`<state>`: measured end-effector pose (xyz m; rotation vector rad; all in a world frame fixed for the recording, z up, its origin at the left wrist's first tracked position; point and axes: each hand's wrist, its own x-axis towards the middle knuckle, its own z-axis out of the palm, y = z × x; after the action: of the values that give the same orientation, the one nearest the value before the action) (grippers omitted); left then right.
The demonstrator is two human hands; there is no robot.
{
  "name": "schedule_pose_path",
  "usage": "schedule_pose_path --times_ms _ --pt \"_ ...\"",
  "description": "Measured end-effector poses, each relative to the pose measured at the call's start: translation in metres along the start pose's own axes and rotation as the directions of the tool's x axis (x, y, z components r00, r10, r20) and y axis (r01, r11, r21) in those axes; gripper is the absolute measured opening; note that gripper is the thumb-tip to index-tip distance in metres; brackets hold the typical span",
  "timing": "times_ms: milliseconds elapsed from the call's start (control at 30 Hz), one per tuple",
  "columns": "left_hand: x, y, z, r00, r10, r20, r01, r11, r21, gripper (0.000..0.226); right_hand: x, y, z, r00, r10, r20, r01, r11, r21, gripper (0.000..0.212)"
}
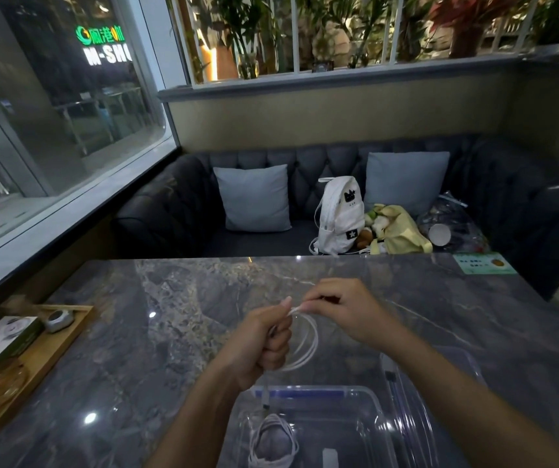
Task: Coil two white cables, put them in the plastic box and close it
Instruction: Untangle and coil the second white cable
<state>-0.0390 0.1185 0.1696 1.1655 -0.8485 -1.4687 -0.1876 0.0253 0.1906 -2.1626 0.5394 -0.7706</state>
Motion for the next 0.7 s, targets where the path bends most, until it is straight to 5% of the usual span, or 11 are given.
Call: schedule_pose_path --times_ms 233,500,700 --pt "0.002 0.005 -0.005 0.996 0.018 -0.086 -0.030 0.989 -0.148 0.042 -0.005 0.003 0.021 0.994 0.111 -0.002 -0.109 0.984 0.143 0.025" --pt "0.010 0.012 -0.004 0.957 0.054 -0.283 -0.068 0.997 -0.037 0.053 -0.009 0.012 0.026 0.964 0.242 0.109 -0.266 0.883 0.386 0.022" --pt "0.022 0.007 0.008 0.880 0.236 -0.413 -0.237 0.970 0.050 0.030 -0.015 0.017 0.049 0.857 0.509 -0.082 -0.282 0.595 0.753 0.021"
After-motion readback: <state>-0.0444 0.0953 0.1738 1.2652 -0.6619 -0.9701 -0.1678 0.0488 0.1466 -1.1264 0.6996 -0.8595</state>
